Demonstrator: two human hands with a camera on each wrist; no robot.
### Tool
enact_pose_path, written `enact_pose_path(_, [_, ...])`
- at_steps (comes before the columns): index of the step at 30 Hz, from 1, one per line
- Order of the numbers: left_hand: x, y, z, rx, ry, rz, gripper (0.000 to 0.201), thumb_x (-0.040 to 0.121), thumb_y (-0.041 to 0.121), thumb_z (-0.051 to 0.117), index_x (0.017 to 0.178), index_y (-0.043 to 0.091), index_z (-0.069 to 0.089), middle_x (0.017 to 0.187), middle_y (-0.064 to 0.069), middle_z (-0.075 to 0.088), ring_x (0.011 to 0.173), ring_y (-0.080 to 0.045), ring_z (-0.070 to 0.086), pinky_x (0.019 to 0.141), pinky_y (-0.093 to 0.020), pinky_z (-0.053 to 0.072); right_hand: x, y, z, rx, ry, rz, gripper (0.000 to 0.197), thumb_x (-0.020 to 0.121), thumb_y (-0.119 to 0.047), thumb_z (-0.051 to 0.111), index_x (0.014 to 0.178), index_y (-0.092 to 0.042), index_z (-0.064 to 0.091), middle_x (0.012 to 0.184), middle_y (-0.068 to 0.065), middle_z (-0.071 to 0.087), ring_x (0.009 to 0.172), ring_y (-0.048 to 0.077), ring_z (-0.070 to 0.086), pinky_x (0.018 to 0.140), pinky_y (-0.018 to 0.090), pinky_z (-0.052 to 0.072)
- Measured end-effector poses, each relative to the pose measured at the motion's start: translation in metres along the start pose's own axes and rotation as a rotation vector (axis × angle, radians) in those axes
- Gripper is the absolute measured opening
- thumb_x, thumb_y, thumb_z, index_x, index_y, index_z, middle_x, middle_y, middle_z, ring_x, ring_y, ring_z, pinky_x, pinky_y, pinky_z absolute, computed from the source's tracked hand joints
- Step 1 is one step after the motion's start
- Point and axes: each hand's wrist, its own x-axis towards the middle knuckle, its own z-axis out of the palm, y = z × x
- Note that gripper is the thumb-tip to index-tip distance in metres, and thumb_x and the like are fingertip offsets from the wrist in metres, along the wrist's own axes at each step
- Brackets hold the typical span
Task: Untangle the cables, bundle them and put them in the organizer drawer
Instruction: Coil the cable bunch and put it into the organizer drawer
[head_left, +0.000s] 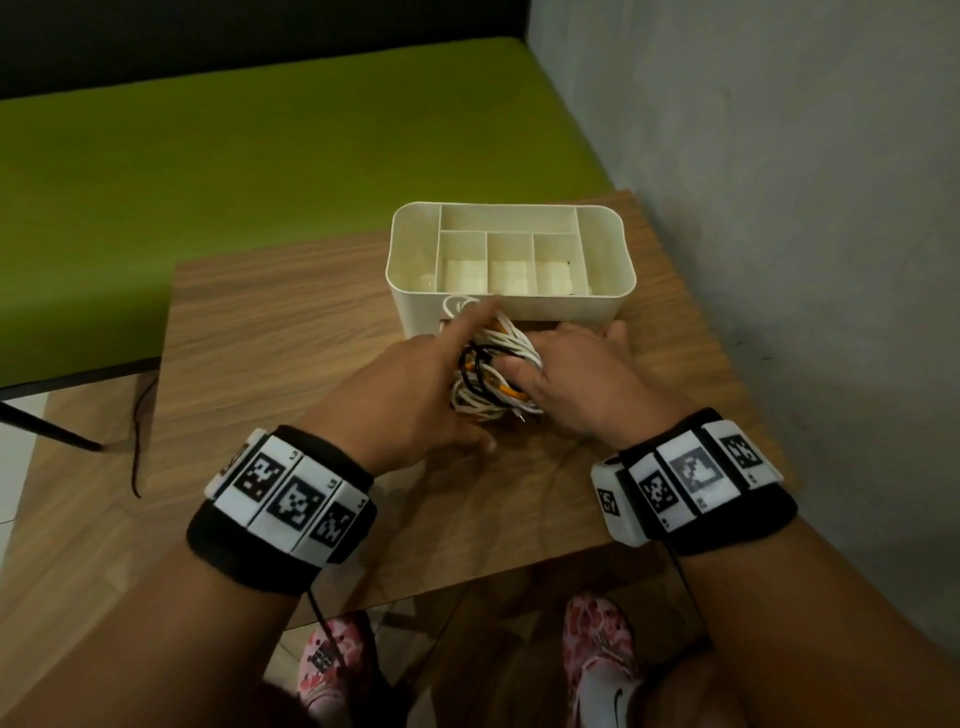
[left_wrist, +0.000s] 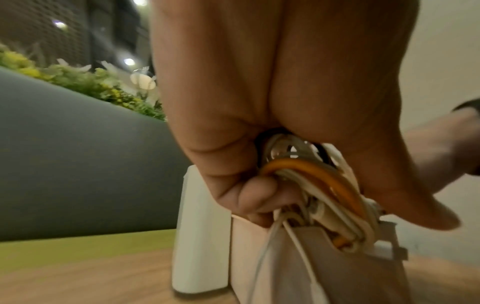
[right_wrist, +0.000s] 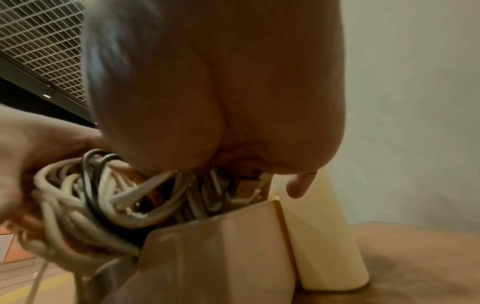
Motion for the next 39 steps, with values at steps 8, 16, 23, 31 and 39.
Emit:
enact_pose_path(8, [0.028, -0.005, -0.002, 0.199, 0.026, 0.009, 0.068, 0.069, 0.062, 0.076, 0.124, 0.028, 0.056, 0.108, 0.002, 0.070, 0.096, -0.019, 0.066, 0.078, -0.034, 0.054, -0.004, -0.001, 0.001, 0.009, 0.022, -0.036, 0.043, 0.102, -0.053, 0.026, 0.127, -0.032, 0.055, 0.125, -0.009, 0.060, 0.121, 0.015, 0.044, 0.100, 0.047, 0.024])
enact_pose_path(16, [0.052, -0.007, 0.002, 0.385, -0.011, 0.005, 0.044, 0.077, 0.063, 0.062, 0.099, 0.025, 0.066, 0.085, 0.002, 0.070, 0.076, -0.019, 0.066, 0.066, -0.032, 0.054, -0.029, 0.006, 0.015, 0.146, 0.409, -0.235, 0.047, 0.096, -0.042, 0.044, 0.138, -0.023, 0.053, 0.140, -0.006, 0.054, 0.127, 0.011, 0.048, 0.102, 0.038, 0.032])
enact_pose_path(23, [0.047, 0.000, 0.007, 0.618, 0.033, -0.045, 0.059, 0.081, 0.072, 0.050, 0.112, 0.022, 0.059, 0.101, -0.002, 0.069, 0.089, -0.024, 0.067, 0.068, -0.032, 0.048, -0.022, 0.000, 0.034, -0.020, 0.254, -0.186, 0.061, 0.095, -0.051, 0.022, 0.145, -0.026, 0.046, 0.148, -0.008, 0.050, 0.142, 0.017, 0.039, 0.109, 0.047, 0.028])
enact_pose_path(31, [-0.003, 0.000, -0.002, 0.582, 0.144, -0.002, 0.088, 0.077, 0.077, 0.044, 0.146, 0.025, 0.028, 0.139, -0.012, 0.043, 0.114, -0.033, 0.054, 0.087, -0.044, 0.050, -0.008, -0.008, 0.041, -0.040, 0.247, -0.093, 0.051, 0.097, -0.050, 0.023, 0.136, -0.039, 0.053, 0.145, -0.018, 0.050, 0.139, 0.012, 0.040, 0.103, 0.045, 0.014])
enact_pose_path(39, [-0.016, -0.004, 0.043, 0.645, 0.015, 0.128, 0.066, 0.094, 0.029, 0.004, 0.154, 0.004, 0.014, 0.163, -0.018, 0.010, 0.150, -0.038, 0.009, 0.119, -0.044, 0.009, -0.012, -0.010, 0.027, -0.069, 0.206, -0.108, 0.044, 0.104, -0.040, 0.033, 0.147, -0.035, 0.040, 0.152, -0.018, 0.041, 0.142, 0.004, 0.030, 0.107, 0.035, 0.014])
